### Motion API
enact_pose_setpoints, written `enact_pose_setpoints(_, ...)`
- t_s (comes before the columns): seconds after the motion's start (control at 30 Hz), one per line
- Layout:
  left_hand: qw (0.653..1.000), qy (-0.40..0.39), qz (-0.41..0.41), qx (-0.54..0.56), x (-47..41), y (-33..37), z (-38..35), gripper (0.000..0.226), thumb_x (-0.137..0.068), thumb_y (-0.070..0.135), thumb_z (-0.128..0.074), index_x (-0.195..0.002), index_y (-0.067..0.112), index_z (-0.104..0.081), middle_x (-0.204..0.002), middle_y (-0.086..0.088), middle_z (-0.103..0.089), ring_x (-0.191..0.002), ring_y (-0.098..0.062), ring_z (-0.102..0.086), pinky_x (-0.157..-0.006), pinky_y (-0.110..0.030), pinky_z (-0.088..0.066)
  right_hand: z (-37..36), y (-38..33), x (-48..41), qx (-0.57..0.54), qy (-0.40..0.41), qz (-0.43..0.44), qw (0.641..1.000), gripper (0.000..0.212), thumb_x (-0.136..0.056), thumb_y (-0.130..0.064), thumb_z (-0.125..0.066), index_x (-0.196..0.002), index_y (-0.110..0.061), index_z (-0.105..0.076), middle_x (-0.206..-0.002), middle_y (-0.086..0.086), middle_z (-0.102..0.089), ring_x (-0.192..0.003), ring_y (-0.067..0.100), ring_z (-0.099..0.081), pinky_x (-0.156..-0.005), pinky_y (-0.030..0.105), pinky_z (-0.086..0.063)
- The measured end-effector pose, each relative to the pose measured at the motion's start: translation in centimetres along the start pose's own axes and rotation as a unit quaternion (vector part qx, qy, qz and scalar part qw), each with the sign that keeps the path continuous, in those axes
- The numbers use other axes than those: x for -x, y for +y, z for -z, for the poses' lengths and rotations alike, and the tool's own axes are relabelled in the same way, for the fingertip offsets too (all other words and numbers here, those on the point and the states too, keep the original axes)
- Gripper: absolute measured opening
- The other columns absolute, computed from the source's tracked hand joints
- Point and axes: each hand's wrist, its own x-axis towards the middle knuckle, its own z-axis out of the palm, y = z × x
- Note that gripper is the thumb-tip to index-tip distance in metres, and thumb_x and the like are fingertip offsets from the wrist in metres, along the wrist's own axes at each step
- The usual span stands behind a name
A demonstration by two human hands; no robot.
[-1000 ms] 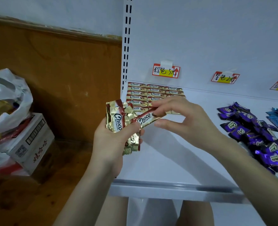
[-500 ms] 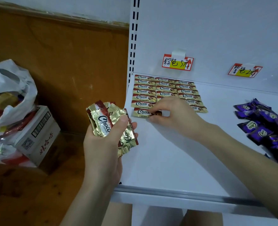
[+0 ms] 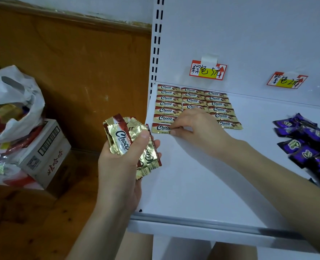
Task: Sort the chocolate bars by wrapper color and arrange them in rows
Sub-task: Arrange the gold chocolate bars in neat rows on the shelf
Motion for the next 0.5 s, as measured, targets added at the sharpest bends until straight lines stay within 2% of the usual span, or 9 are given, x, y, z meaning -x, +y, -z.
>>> enact_pose_setpoints(0.17,1.0,-0.004,0.005,0.008,0.0,0.0,0.3,0.029,-0.075,0.015,-0.068,-0.103,0.018,-0.06,-0.077,0.004,-0.072,-0.072,-0.017,-0.072,-0.055,-0.027,-0.057,-0.2,0.2,-0.2,-0.003,-0.007,-0.027,1.0,0.014,-0.086,-0.016,-0.062,-0.092,-0.009,-0.074,-0.088,0.01,-0.068,-0.089,0.026,-0.055,-0.081,0.029,-0.035)
enact_pose_setpoints(0.33,1.0,-0.012,0.008,0.008,0.0,0.1,0.2,0.033,-0.072,0.017,-0.069,-0.104,0.017,-0.061,-0.08,0.001,-0.072,-0.072,-0.017,-0.072,-0.055,-0.028,-0.057,-0.2,0.0,-0.2,-0.011,-0.006,-0.042,0.999,0.015,-0.087,-0.016,-0.061,-0.093,-0.01,-0.074,-0.09,0.009,-0.068,-0.092,0.024,-0.054,-0.083,0.035,-0.04)
enact_pose_setpoints(0.43,0.999,-0.033,0.016,0.004,0.1,0.3,0.2,0.039,-0.068,0.023,-0.068,-0.105,0.015,-0.061,-0.082,-0.004,-0.073,-0.073,-0.018,-0.072,-0.056,-0.029,-0.058,0.2,-0.3,-0.2,-0.02,-0.015,-0.044,0.999,0.017,-0.088,-0.017,-0.06,-0.094,-0.007,-0.072,-0.09,0.008,-0.069,-0.09,0.023,-0.055,-0.08,0.033,-0.039)
enact_pose_setpoints(0.5,0.998,-0.05,0.039,0.021,0.1,0.6,0.2,0.04,-0.074,0.021,-0.065,-0.111,0.01,-0.059,-0.084,-0.009,-0.073,-0.073,-0.02,-0.072,-0.06,-0.033,-0.059,1.0,-0.9,-0.2,-0.069,-0.001,-0.073,0.995,0.018,-0.088,-0.018,-0.06,-0.097,-0.007,-0.07,-0.09,0.002,-0.067,-0.089,0.016,-0.056,-0.076,0.022,-0.04)
